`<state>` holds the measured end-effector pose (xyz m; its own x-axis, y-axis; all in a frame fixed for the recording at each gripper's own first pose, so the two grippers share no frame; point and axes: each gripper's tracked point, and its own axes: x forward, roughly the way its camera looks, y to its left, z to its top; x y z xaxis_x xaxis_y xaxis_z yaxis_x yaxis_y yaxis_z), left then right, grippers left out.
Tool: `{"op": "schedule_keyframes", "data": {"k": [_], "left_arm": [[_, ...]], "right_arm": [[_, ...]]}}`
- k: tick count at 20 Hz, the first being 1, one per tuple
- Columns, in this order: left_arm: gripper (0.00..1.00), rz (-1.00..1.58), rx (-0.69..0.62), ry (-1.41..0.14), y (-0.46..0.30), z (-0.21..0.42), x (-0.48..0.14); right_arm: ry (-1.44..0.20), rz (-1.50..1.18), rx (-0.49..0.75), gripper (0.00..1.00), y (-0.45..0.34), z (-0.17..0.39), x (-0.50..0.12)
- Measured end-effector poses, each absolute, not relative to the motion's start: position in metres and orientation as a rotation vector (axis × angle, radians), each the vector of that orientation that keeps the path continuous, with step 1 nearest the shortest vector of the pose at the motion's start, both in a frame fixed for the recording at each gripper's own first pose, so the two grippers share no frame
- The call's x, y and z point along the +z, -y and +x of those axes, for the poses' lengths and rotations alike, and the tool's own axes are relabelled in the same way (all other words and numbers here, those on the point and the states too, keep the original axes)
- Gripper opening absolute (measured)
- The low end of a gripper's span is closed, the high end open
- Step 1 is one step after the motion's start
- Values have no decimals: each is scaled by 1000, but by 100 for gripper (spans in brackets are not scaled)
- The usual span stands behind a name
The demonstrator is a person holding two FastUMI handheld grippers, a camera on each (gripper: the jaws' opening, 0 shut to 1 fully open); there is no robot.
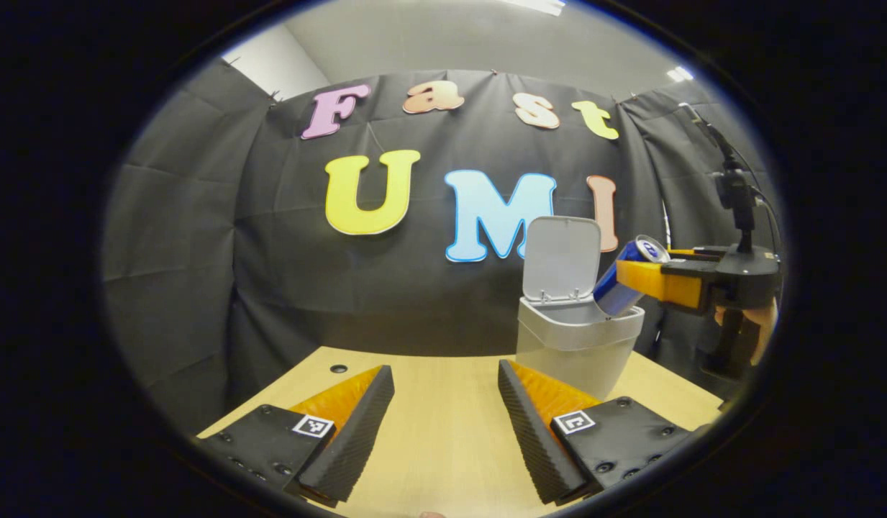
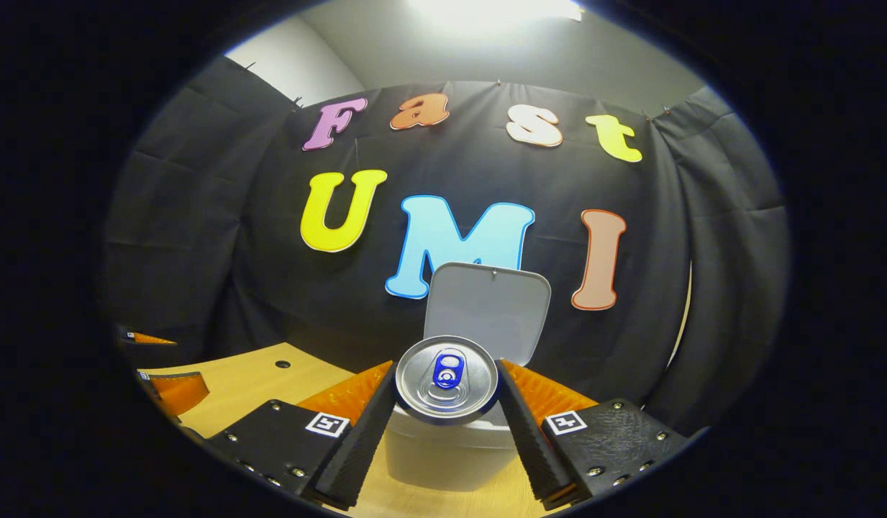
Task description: Press the lid of the desktop garbage bin to open it, pick up the crumpled paper on the desktop and throw it into the bin, then pick up the pop can on the desktop and drop it into the bin, and finally close the garbage bin lid.
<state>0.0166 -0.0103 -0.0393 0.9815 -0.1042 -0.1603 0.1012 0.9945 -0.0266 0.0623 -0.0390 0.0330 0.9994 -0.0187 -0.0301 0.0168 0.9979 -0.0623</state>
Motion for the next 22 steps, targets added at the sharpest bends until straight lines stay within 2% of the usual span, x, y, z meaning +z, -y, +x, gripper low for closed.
{"op": "schedule_keyframes", "data": {"k": [11,22], "left_arm": [[95,-13,-45,-169,-8,13,-44],[95,-22,-48,-172,-7,10,-45]], "right_arm": [[-120,-71,-15,84,32,108,-1],[-110,-20,-48,88,44,111,4]]}}
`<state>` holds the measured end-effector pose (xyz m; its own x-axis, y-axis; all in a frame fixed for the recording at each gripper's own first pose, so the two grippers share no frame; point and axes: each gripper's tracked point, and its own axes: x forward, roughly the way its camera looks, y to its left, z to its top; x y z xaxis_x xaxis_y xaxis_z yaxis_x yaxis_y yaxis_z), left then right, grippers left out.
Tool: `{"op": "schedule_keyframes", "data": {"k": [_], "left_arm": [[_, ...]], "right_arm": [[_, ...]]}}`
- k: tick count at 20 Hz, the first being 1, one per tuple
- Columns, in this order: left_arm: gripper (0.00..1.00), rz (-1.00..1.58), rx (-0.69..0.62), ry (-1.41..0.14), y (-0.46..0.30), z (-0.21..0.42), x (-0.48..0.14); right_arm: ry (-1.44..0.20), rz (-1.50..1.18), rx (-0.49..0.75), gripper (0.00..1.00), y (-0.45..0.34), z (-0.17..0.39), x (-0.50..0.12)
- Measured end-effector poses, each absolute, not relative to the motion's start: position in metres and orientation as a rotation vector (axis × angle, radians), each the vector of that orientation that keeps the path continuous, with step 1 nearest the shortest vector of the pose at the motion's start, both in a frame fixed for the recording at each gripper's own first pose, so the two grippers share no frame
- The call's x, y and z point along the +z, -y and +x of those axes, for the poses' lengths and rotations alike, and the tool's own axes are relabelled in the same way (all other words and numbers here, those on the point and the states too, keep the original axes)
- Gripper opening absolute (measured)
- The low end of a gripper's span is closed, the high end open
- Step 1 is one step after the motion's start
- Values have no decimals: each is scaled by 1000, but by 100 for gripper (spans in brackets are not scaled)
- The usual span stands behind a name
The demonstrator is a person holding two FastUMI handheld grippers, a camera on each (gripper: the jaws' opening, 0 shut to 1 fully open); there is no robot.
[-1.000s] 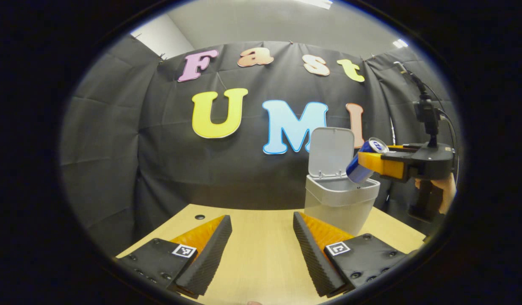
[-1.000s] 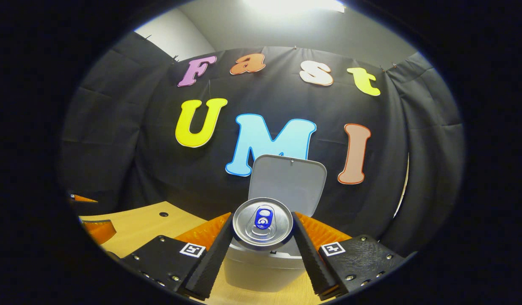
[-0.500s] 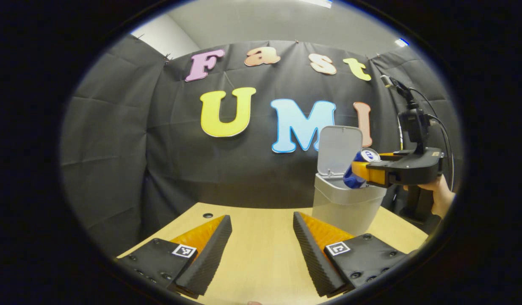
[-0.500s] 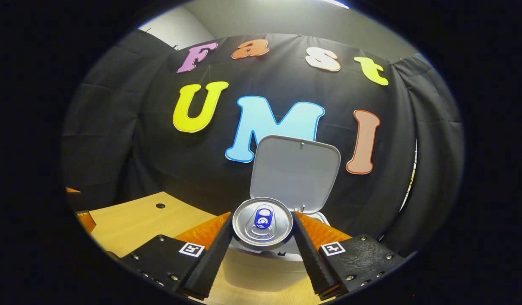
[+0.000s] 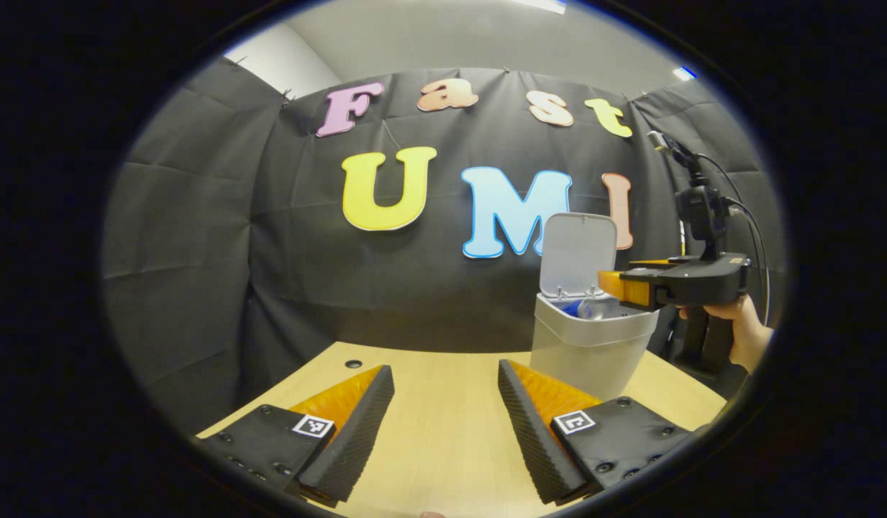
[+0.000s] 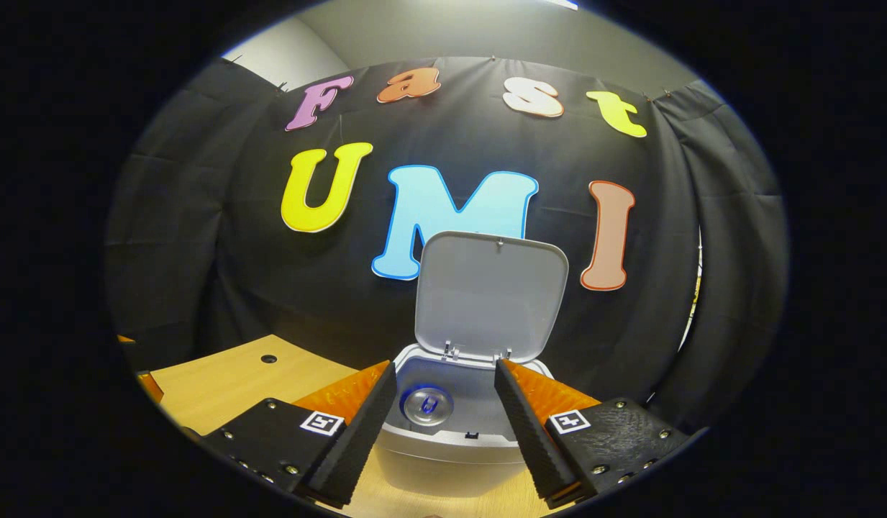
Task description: Press the lid of the desktop garbage bin to open it, pick up the crumpled paper on the desktop and throw it into the bin, then pick up the pop can on the desktop and drop it into the bin, and finally close the garbage bin lid.
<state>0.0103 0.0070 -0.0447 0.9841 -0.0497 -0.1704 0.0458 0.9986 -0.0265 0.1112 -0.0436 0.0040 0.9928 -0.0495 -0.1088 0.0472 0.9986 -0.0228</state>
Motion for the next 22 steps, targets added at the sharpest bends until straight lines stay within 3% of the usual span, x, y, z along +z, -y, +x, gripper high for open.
{"op": "schedule_keyframes", "data": {"k": [11,22], "left_arm": [[96,-35,-59,-171,-10,0,-47],[96,-53,-59,-153,-18,8,-43]], "right_arm": [[-89,-18,-57,88,59,117,38],[-60,12,-95,88,79,167,96]]}}
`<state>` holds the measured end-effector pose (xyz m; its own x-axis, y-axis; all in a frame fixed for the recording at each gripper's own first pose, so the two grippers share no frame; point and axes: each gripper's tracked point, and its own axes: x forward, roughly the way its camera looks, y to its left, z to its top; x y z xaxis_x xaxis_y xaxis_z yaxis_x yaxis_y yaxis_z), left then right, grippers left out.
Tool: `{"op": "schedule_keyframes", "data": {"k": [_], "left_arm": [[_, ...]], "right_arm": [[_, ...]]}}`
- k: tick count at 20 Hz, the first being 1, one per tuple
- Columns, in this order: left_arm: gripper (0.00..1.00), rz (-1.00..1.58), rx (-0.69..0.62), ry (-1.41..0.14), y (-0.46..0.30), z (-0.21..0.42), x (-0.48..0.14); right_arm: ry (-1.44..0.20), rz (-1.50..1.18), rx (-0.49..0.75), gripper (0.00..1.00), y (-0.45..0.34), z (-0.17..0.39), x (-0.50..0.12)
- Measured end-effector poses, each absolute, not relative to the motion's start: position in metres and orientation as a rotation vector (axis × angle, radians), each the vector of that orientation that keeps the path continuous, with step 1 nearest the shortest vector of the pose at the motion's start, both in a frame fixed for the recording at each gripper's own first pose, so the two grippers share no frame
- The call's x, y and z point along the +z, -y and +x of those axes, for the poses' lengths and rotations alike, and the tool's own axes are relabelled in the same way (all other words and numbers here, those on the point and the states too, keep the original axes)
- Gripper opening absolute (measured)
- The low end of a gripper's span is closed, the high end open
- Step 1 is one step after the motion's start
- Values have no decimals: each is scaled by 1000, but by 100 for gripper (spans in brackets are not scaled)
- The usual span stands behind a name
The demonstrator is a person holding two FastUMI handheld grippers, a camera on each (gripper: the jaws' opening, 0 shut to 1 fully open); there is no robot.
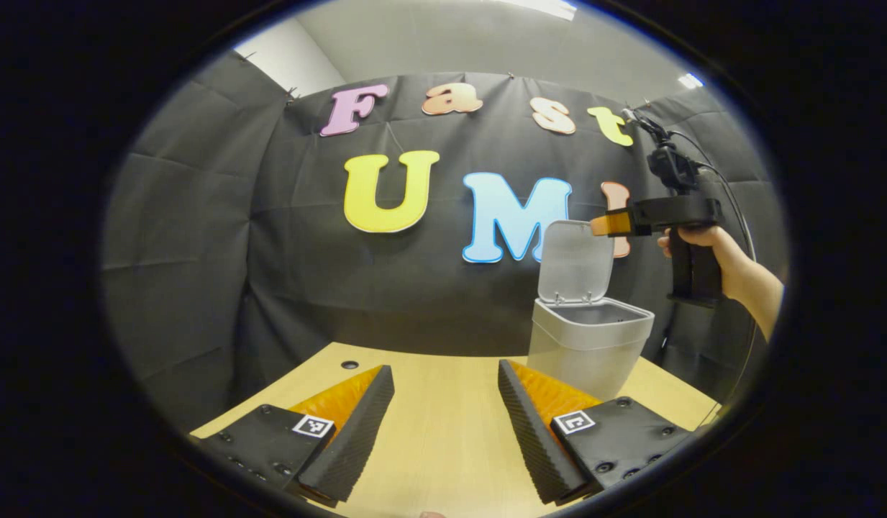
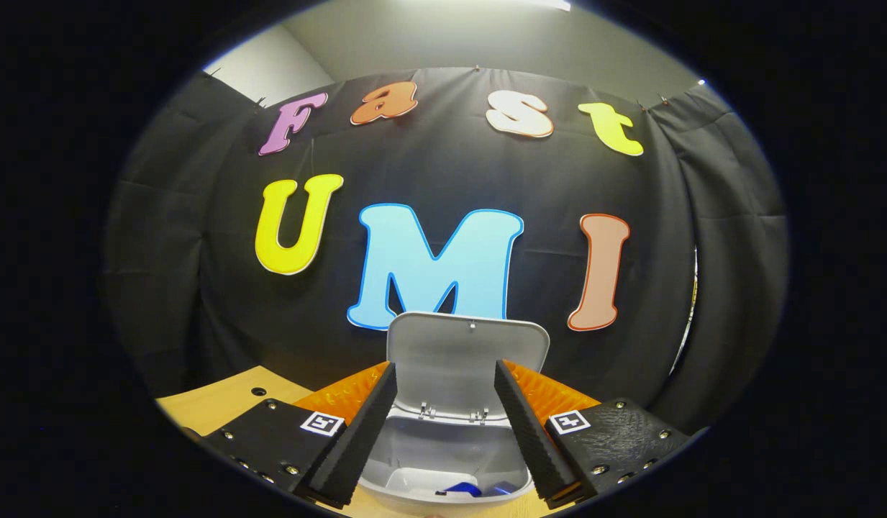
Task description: Press the lid of the desktop garbage bin to open it, pick up the crumpled paper on the desktop and throw it into the bin, then pick up the pop can on the desktop and drop it into the bin, and finally close the garbage bin lid.
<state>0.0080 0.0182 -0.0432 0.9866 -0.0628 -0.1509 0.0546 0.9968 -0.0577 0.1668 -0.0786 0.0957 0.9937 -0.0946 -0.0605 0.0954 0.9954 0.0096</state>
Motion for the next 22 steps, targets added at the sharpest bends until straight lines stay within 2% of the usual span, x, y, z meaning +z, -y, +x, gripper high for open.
{"op": "schedule_keyframes", "data": {"k": [12,22], "left_arm": [[96,-77,-12,-162,-42,14,-49],[96,-109,65,-175,-68,4,-59]], "right_arm": [[-32,81,-143,88,100,223,134],[-69,122,-204,86,124,265,130]]}}
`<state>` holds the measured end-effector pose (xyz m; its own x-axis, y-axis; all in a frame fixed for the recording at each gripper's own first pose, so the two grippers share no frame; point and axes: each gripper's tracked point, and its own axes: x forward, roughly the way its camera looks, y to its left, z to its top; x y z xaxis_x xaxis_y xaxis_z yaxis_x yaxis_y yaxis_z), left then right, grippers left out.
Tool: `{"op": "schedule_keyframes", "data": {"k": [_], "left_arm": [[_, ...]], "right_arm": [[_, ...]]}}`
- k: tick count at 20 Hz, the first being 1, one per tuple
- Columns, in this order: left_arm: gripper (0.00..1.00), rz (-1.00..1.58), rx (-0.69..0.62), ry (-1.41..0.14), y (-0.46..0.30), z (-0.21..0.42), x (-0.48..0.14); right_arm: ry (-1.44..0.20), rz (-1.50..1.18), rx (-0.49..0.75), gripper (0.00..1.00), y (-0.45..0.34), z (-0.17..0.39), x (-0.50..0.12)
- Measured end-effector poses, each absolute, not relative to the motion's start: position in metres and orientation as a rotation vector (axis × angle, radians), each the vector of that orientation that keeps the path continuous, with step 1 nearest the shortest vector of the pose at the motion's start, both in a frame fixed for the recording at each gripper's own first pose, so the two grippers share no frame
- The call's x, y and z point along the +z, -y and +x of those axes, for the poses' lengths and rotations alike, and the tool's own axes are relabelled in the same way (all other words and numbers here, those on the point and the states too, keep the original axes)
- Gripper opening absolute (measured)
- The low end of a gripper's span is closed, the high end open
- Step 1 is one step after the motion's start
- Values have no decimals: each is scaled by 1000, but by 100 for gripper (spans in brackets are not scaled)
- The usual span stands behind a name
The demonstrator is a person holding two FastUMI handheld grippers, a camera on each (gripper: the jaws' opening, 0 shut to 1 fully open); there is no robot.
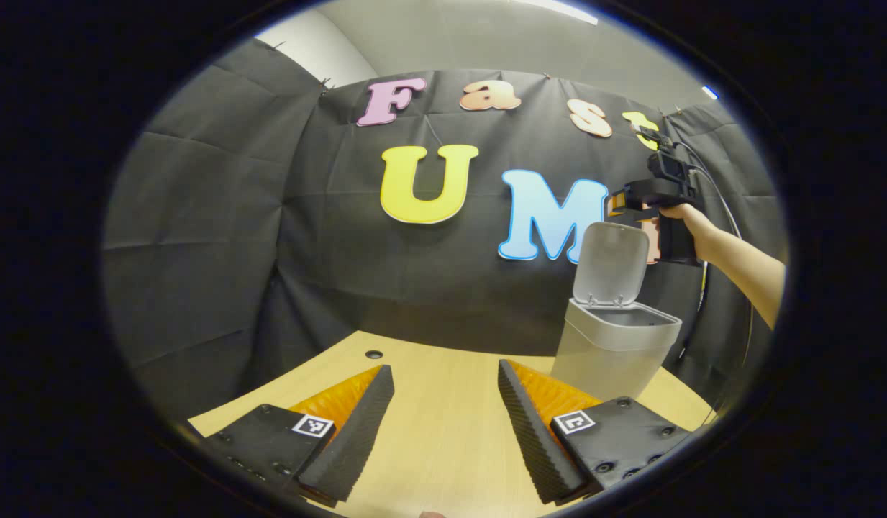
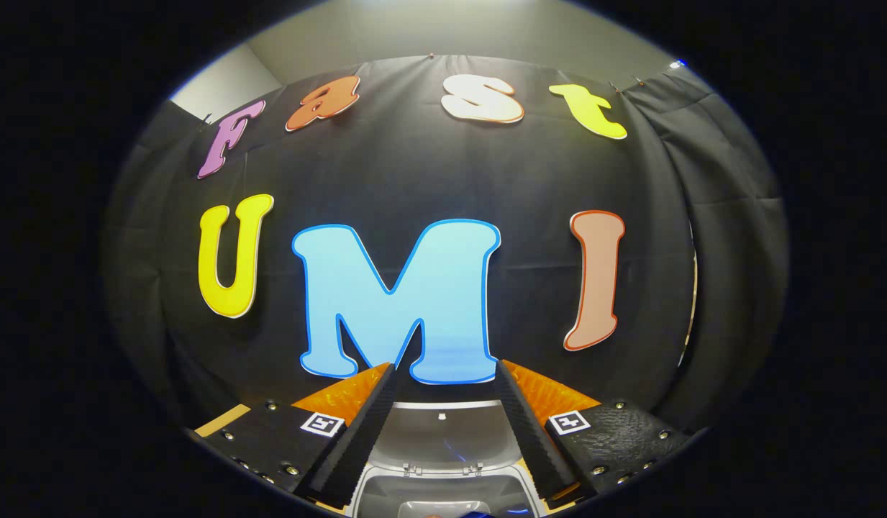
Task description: Press the lid of the desktop garbage bin to open it, pick up the crumpled paper on the desktop and throw it into the bin, then pick up the pop can on the desktop and drop it into the bin, and finally close the garbage bin lid.
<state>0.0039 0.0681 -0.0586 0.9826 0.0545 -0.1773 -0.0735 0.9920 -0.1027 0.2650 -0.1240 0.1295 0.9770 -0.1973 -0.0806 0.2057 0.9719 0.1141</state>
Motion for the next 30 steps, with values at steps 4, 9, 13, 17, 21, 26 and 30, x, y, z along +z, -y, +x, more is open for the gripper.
{"op": "schedule_keyframes", "data": {"k": [4,9,13,17,21,26,30], "left_arm": [[96,-92,77,-169,-72,2,-57],[96,-81,68,-167,-70,2,-58],[96,-84,58,-173,-66,-2,-63],[96,-76,39,-184,-59,-7,-69],[96,-81,17,-190,-50,-10,-71],[96,-74,-2,-187,-43,-14,-68],[95,-68,-1,-188,-47,-17,-68]], "right_arm": [[-99,122,-200,89,123,265,118],[-90,116,-182,89,119,254,116],[-58,99,-184,89,115,238,113],[-48,84,-172,89,109,219,107],[-76,98,-141,89,105,201,97],[-132,113,-96,89,97,176,76],[-255,150,-74,89,92,164,33]]}}
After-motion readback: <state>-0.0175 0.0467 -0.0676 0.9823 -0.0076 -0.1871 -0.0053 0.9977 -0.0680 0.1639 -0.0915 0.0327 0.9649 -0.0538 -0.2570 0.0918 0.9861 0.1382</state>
